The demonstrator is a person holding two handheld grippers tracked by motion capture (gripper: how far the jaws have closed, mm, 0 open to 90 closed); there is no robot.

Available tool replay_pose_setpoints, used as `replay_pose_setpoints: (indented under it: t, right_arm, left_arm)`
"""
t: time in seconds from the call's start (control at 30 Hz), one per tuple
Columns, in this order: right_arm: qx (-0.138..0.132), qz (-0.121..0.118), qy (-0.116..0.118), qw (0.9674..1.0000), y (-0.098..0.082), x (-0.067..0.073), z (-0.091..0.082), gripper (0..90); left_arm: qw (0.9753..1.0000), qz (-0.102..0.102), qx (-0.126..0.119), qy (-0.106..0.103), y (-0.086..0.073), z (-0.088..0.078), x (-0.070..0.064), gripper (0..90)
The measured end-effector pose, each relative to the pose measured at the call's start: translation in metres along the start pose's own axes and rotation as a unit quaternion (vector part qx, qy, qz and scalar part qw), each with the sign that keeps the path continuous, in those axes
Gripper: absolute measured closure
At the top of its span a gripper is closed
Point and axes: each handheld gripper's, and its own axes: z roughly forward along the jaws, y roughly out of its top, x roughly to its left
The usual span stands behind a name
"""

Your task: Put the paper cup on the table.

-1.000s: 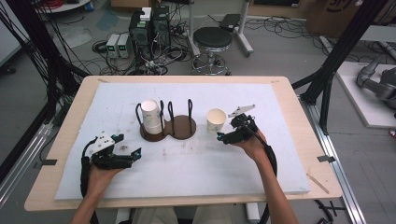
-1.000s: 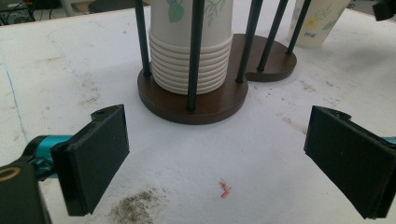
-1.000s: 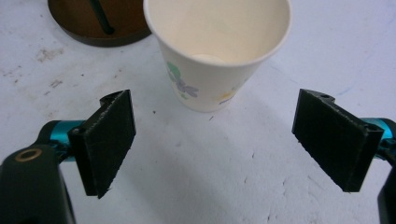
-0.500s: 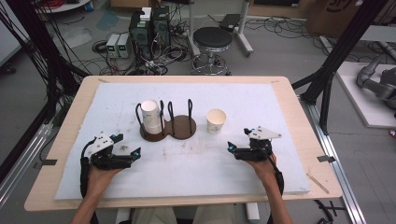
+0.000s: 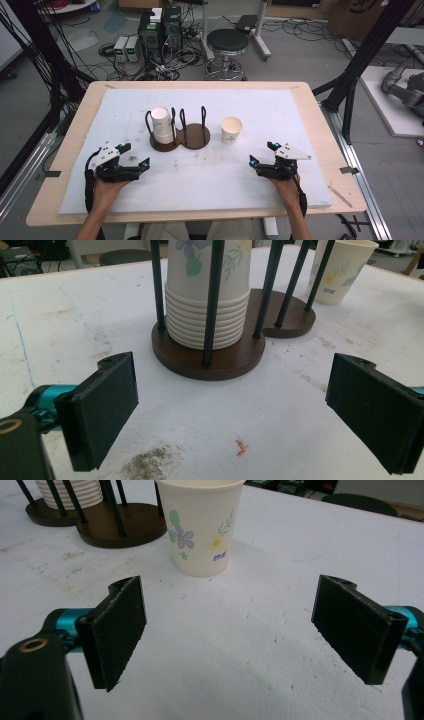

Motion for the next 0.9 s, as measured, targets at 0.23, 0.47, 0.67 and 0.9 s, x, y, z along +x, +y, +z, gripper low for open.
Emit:
replay_pose_setpoints:
  t: [0.23,0.47,0.67,0.9]
  right_arm:
    - [0.0,0.01,0.001,0.9999,-0.0004,-0.0016,0.0002,14.7]
    - [0.001,0.004,-0.002,1.0,-0.0005,0.0005,0.0,15.0]
    - [0.002,-0.001,-0.004,1.0,-0.0005,0.0012,0.0004,15.0]
    - [0.006,-0.002,-0.002,1.0,-0.0001,0.0005,0.0014,15.0]
  left_arm:
    - [1.0,0.002,-0.005,-0.001,-0.0005,-0.001,0.0001,6.6]
    - [1.0,0.0,-0.006,-0.001,-0.0007,-0.0016,0.0009,6.6]
    - [1.0,-0.005,-0.008,-0.002,-0.0008,-0.0016,0.0012,6.6]
    - [1.0,-0.002,-0.008,-0.002,-0.0008,-0.0014,0.0011,6.6]
